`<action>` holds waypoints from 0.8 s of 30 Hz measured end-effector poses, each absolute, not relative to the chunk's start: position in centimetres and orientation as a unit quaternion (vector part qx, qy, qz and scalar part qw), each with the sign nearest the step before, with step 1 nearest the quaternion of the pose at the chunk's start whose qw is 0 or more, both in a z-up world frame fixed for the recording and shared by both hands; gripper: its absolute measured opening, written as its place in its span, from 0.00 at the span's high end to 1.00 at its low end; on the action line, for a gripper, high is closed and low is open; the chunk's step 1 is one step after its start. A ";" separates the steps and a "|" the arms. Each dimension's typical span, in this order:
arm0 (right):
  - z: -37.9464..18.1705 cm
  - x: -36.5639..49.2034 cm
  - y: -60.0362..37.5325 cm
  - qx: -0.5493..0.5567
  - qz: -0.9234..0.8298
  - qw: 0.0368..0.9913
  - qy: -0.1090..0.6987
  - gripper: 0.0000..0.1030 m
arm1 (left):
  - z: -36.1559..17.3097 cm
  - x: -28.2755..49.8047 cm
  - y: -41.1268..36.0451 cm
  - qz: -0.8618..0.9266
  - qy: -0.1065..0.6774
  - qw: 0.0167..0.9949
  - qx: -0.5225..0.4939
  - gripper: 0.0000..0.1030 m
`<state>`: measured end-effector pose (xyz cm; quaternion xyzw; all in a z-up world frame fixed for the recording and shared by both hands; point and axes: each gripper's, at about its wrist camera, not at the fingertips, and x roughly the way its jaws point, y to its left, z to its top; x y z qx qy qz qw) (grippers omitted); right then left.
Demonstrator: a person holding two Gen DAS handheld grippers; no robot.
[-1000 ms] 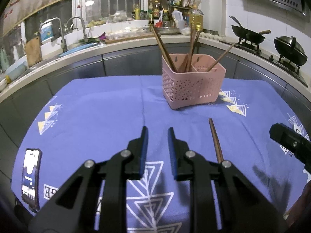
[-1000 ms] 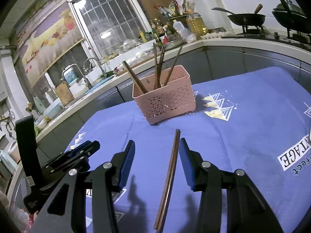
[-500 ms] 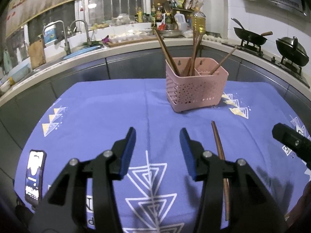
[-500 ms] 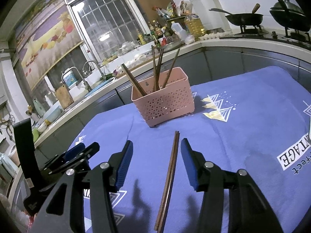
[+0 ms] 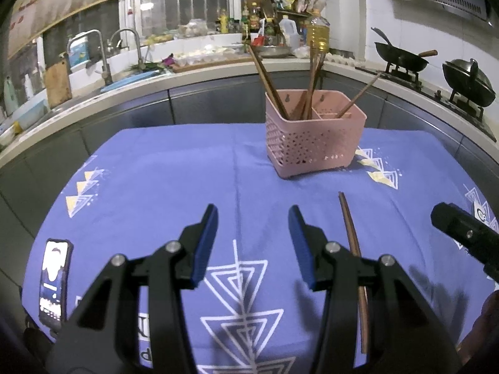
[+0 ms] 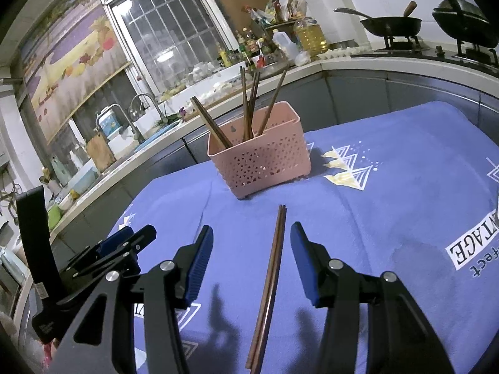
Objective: Organize utensils
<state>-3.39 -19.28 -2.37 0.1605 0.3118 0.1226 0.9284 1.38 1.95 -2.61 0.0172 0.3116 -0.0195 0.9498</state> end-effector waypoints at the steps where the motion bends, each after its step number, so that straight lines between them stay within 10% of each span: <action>1: -2.4 -3.4 -19.2 0.161 0.123 0.928 0.312 0.49 | -2.6 1.4 1.9 -0.020 0.312 0.950 0.017 0.56; 24: -3.0 -3.3 -19.1 0.164 0.126 0.924 0.322 0.49 | -3.1 1.4 1.1 -0.037 0.326 0.944 0.017 0.56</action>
